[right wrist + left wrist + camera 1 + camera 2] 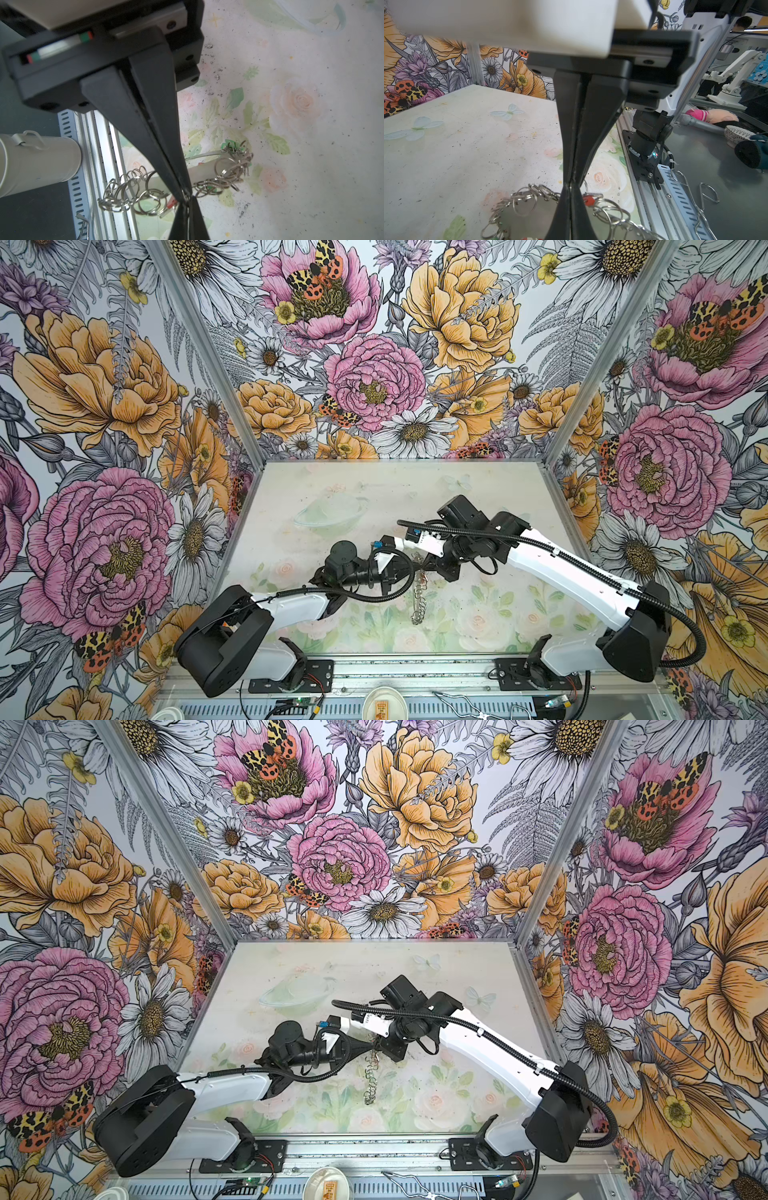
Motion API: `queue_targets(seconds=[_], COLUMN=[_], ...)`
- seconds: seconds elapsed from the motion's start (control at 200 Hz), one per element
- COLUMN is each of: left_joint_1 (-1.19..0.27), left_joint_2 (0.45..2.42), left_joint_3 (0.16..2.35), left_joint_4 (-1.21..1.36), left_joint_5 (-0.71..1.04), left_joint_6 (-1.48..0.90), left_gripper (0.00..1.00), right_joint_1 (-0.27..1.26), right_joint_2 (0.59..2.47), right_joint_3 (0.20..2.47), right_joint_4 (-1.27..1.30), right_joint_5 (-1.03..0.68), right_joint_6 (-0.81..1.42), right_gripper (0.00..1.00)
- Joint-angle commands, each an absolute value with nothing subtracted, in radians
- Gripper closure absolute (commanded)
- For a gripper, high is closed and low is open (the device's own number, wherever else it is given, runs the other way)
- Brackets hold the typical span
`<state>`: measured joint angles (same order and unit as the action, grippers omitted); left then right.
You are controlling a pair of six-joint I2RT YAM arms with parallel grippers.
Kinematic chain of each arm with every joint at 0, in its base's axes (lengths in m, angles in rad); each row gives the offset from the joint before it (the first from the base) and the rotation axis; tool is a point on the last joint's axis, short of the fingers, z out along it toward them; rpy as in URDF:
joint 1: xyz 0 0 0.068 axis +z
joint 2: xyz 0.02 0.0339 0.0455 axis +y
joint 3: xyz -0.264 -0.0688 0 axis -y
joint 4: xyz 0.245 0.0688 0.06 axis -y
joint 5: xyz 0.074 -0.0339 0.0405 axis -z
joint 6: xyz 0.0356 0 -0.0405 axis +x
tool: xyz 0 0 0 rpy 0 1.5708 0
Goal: Put the keys on the keyring
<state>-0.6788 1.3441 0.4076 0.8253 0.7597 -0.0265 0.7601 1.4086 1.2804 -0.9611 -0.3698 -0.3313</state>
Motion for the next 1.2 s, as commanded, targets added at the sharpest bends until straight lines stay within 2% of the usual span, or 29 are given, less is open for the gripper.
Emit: queue_targets(seconds=[0.0,0.08,0.15,0.24,0.34,0.811,1.191], left_joint_1=[-0.682,-0.681,-0.680,-0.675,-0.672,-0.670,-0.687], left_joint_2=[1.353,1.352,1.348,1.353,1.362,1.440,1.460], left_joint_3=[0.431,0.428,0.421,0.413,0.411,0.419,0.431], left_joint_4=[0.844,0.851,0.870,0.920,0.963,1.211,1.276], left_joint_5=[0.776,0.759,0.747,0.747,0.751,0.763,0.756], left_joint_6=[-0.033,-0.037,-0.045,-0.072,-0.097,-0.227,-0.258], left_gripper=[1.00,1.00,1.00,1.00,1.00,1.00,1.00], right_joint_1=[0.754,0.745,0.737,0.716,0.692,0.703,0.717], right_joint_2=[1.395,1.384,1.362,1.320,1.293,1.286,1.304], right_joint_3=[1.325,1.316,1.298,1.258,1.224,1.158,1.148], right_joint_4=[-0.921,-0.916,-0.903,-0.874,-0.865,-0.772,-0.727], right_joint_5=[-0.380,-0.372,-0.347,-0.312,-0.300,-0.364,-0.388], right_joint_6=[-0.330,-0.323,-0.308,-0.278,-0.246,-0.193,-0.180], right_gripper=[1.00,1.00,0.90,0.82,0.78,0.78,0.84])
